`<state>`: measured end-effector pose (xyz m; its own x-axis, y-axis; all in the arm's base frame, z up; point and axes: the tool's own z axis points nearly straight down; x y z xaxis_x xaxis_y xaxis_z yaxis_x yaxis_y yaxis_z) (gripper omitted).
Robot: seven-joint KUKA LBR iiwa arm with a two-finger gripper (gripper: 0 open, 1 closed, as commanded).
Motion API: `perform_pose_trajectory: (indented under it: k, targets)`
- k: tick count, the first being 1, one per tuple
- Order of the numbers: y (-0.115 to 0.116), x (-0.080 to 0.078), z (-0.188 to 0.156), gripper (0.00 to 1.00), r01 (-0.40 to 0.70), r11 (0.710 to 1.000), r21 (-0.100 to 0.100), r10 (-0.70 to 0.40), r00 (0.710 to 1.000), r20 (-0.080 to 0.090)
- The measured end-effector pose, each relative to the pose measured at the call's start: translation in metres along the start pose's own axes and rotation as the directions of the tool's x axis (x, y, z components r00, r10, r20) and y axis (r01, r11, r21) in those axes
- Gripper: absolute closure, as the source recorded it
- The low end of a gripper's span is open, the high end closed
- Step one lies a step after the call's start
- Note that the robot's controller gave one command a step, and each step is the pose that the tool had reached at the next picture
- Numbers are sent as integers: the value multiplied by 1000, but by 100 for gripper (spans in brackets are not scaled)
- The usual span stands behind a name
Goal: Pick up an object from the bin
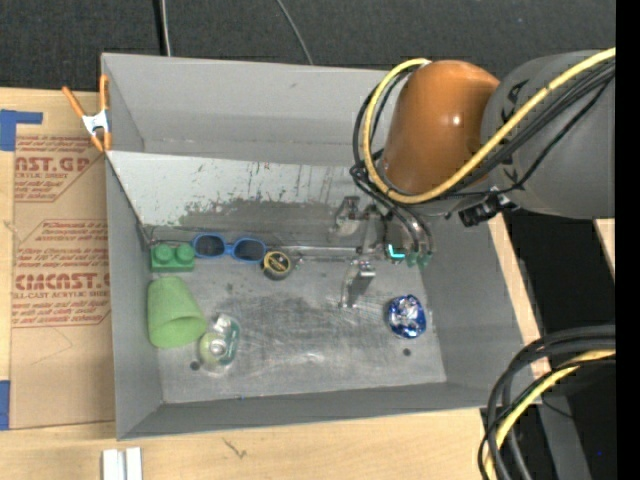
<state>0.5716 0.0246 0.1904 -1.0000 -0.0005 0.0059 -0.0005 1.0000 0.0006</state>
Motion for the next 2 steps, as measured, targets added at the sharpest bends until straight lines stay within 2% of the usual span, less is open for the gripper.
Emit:
perform_pose_trajectory:
  k: [1, 2]
  targets:
    - [38, 19, 106, 0, 31, 1000, 0, -31, 999, 13]
    - [-67, -4, 90, 0, 36, 999, 5, -36, 999, 10]
